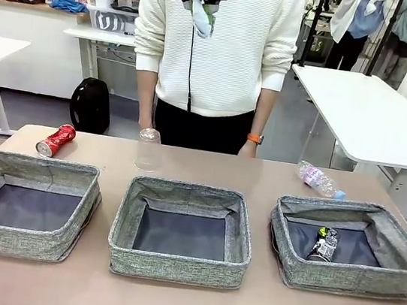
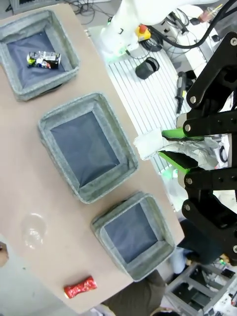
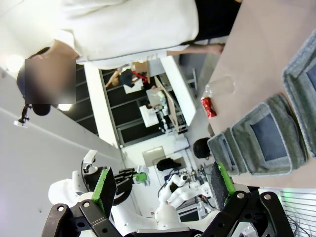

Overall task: Sort the waste into the appropriate baskets.
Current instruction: Pick up the waste item pointed out by the person.

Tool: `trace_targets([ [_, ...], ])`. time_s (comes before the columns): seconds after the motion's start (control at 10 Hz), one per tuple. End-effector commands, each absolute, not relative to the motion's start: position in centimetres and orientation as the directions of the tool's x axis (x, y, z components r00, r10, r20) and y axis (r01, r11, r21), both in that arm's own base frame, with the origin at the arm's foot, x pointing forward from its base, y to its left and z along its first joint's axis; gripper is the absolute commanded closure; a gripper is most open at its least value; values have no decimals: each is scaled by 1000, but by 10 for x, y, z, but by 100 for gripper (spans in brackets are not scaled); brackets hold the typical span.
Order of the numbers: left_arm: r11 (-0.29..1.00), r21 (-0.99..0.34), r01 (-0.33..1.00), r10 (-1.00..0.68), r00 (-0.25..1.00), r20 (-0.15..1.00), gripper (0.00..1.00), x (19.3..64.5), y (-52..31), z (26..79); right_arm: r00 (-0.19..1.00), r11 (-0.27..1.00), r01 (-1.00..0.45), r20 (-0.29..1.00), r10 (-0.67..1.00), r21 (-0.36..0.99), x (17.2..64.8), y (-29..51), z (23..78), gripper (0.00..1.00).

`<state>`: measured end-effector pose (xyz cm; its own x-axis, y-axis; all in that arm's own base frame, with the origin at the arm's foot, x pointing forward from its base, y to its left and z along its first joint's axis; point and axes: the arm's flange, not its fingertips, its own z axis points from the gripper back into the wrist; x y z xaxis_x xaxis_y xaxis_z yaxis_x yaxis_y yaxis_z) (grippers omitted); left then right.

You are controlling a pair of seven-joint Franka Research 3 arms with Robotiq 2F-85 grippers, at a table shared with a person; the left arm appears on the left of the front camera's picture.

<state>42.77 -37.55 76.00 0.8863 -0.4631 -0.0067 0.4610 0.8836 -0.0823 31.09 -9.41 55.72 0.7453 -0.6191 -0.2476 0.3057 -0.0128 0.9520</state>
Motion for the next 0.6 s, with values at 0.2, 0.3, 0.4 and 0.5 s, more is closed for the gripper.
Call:
trace_targets([
  [0.2, 883, -90, 461, -464, 886, -12, 89, 426, -376, 759, 755, -18, 275, -228, -615, 961, 314, -93, 558, 0],
  [0.3, 883, -90, 461, -464, 886, -12, 89, 426, -376, 759, 755, -18, 275, -228, -615, 961, 314, -93, 558, 0],
  [0.4, 883, -90, 461, -464, 886, -12, 89, 426, -376, 759, 755, -18, 275, -228, -615, 961, 314, -93, 558, 0],
  [0.5, 883, -90, 461, -464, 886, -12, 89, 426, -376, 759, 755, -18, 275, -228, -615, 961, 314, -93, 558, 0],
])
